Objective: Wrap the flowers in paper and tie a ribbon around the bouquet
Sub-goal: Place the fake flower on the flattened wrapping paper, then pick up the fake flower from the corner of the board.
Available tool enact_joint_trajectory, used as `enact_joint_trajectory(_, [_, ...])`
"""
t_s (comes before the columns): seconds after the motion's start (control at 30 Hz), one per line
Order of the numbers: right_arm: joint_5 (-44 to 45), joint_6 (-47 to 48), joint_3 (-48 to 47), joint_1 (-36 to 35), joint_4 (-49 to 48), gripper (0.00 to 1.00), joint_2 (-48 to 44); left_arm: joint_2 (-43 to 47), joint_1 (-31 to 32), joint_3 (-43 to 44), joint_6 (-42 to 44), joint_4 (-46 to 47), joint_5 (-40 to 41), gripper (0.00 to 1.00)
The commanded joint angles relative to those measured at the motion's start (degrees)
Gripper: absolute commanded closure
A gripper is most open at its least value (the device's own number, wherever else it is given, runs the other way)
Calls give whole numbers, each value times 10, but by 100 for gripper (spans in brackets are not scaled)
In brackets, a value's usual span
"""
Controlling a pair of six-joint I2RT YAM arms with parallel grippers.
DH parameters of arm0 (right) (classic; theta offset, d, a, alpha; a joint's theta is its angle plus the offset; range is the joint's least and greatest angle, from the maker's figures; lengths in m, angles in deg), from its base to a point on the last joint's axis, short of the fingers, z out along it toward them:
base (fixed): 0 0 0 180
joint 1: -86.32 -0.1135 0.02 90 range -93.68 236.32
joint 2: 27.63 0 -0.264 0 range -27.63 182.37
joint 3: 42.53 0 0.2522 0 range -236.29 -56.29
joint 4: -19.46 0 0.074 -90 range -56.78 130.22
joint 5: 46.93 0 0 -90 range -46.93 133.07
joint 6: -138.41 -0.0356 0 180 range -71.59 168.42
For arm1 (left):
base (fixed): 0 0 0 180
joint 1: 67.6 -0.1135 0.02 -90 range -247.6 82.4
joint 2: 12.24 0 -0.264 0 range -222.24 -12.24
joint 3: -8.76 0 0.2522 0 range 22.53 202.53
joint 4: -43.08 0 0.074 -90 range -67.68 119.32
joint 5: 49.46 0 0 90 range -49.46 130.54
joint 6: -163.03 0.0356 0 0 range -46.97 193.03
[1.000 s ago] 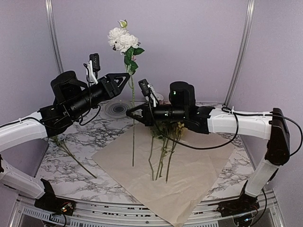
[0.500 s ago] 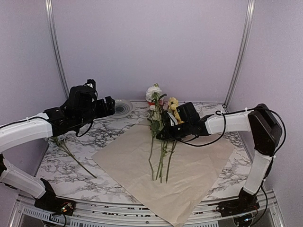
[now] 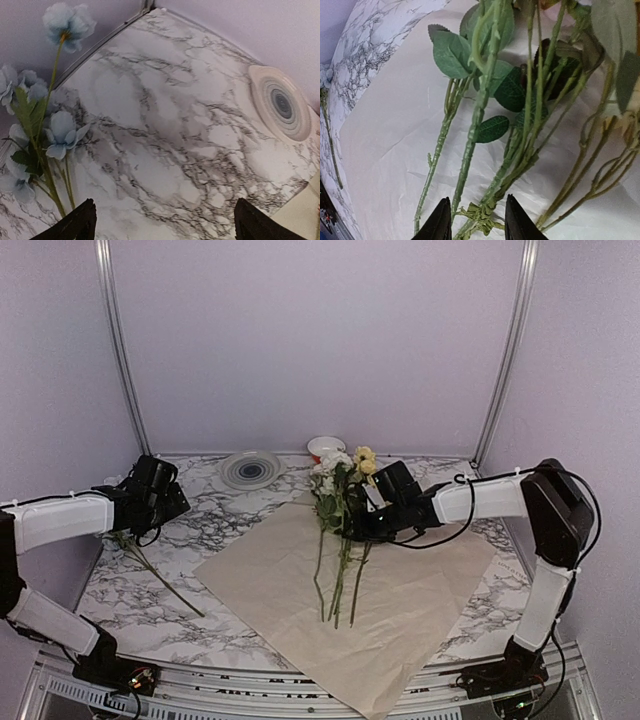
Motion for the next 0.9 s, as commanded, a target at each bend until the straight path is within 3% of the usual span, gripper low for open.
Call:
enact_joint_trajectory(0.0, [83, 39, -29, -16, 44, 64, -54, -7, -53, -52, -113, -47, 17, 4])
enact_joint_trajectory(0.3, [95, 72, -36, -41, 59, 63, -79, -27, -68, -84, -190, -106, 97, 1])
enact_joint_trajectory(0.6, [95, 85, -44, -41, 72, 63, -81, -113, -118, -68, -145, -77, 25, 1])
enact_joint_trajectory(0.73, [94, 88, -44, -42, 76, 63, -84, -123, -136, -79, -116, -22, -57, 10])
enact_joint_trajectory(0.87, [99, 86, -42, -42, 81, 64, -90, -149, -143, -75, -113, -8, -98, 34])
